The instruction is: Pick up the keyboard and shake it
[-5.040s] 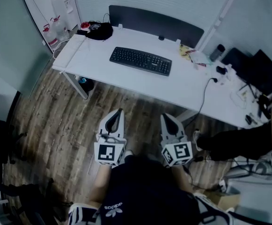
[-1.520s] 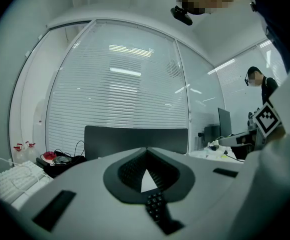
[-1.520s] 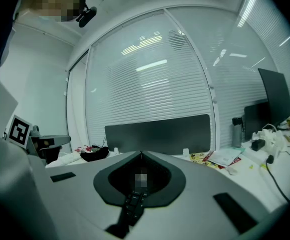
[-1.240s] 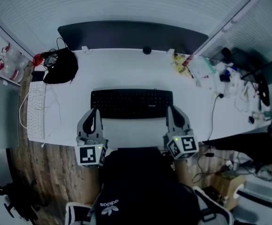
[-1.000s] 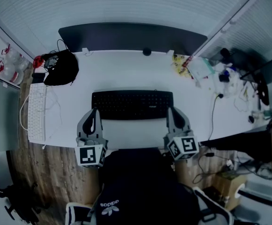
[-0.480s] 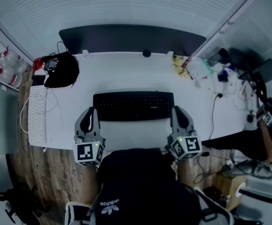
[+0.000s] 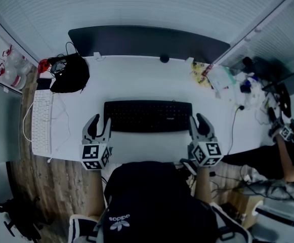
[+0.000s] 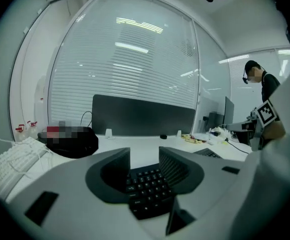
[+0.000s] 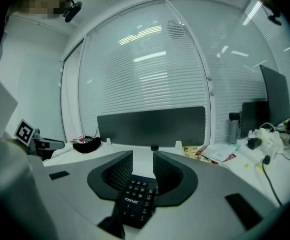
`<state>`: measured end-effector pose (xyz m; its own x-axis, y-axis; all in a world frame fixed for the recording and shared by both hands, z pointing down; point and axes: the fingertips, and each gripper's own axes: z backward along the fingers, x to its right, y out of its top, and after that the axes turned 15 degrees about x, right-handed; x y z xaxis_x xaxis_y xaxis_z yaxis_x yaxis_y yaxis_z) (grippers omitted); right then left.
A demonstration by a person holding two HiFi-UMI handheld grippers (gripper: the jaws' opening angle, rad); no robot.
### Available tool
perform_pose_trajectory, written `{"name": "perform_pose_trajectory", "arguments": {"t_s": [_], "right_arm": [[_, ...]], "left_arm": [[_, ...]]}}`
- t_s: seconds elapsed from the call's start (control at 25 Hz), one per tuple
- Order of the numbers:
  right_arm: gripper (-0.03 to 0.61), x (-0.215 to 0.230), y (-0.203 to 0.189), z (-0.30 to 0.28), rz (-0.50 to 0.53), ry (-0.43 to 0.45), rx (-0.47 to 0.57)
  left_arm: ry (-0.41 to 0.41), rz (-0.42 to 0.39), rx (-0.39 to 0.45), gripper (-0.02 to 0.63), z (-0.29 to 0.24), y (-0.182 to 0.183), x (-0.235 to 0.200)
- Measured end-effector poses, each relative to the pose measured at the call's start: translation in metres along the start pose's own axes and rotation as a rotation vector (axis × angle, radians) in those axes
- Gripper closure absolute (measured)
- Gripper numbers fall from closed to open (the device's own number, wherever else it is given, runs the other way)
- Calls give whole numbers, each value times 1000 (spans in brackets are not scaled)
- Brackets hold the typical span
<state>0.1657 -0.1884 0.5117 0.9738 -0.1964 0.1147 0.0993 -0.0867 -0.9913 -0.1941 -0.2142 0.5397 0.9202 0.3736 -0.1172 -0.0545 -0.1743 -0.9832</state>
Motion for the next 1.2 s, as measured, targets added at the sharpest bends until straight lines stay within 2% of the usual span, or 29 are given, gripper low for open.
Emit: {"name": "perform_pose_trajectory", "arguments": {"t_s": [0.36,0.68,1.2], "right_arm": [[441,30,-37,-28,-1,-21,-109],[420,51,-74,-51,-25,-21,-207],[385,72,-129,-64,-64,-25,-391]], "left_arm": [[21,82,-146,430,-21,-57,-18],[66,165,-236,426,-30,-97,-35],[78,308,-362,414,-31,-140,-35]]}}
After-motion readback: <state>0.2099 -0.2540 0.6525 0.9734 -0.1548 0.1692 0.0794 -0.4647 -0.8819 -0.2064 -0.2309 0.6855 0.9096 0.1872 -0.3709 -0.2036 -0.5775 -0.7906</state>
